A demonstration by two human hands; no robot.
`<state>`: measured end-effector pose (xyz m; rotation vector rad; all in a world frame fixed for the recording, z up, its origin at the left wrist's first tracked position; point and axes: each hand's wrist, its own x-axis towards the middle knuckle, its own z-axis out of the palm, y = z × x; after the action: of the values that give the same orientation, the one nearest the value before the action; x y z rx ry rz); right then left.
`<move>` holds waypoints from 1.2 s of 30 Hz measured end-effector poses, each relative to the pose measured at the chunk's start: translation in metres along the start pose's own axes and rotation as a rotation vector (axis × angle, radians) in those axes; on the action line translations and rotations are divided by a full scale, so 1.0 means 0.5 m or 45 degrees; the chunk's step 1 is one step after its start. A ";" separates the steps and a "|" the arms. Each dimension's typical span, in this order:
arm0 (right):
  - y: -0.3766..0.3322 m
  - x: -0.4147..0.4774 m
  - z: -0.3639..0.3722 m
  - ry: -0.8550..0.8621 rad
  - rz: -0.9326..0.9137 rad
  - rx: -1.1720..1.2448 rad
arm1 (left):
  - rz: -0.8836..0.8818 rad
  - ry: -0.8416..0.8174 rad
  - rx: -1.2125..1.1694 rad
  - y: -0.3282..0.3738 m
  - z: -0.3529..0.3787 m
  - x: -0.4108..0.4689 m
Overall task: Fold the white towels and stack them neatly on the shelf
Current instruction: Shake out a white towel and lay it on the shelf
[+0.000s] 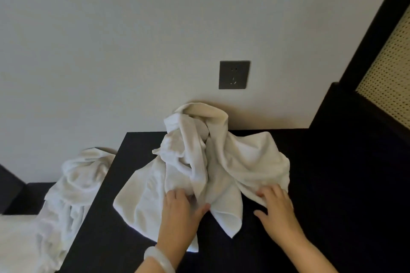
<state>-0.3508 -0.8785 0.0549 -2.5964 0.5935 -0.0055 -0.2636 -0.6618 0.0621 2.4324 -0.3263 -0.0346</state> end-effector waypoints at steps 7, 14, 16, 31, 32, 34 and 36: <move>0.027 0.007 -0.037 0.199 0.197 0.577 | 0.243 0.022 -0.095 0.069 -0.021 0.020; -0.065 -0.011 -0.214 0.046 0.235 1.750 | 0.260 -0.325 -0.681 0.257 -0.122 -0.006; -0.084 -0.024 -0.227 0.073 0.258 1.896 | 0.155 -0.482 -0.621 0.270 -0.122 -0.006; -0.094 -0.054 -0.246 0.341 0.061 2.298 | -0.094 0.108 -0.882 0.186 -0.179 -0.032; -0.096 -0.052 -0.267 0.276 -0.014 2.424 | -0.038 0.152 -0.832 0.195 -0.187 -0.033; -0.098 -0.039 -0.298 0.144 -0.117 2.546 | 0.062 0.154 -0.831 0.221 -0.197 -0.034; -0.104 -0.018 -0.313 0.047 -0.105 2.539 | 0.169 0.072 -0.868 0.237 -0.192 -0.025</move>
<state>-0.3545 -0.9036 0.2180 -0.6611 0.1778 -0.4231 -0.2919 -0.6869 0.2106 1.7312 -0.3769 -0.0150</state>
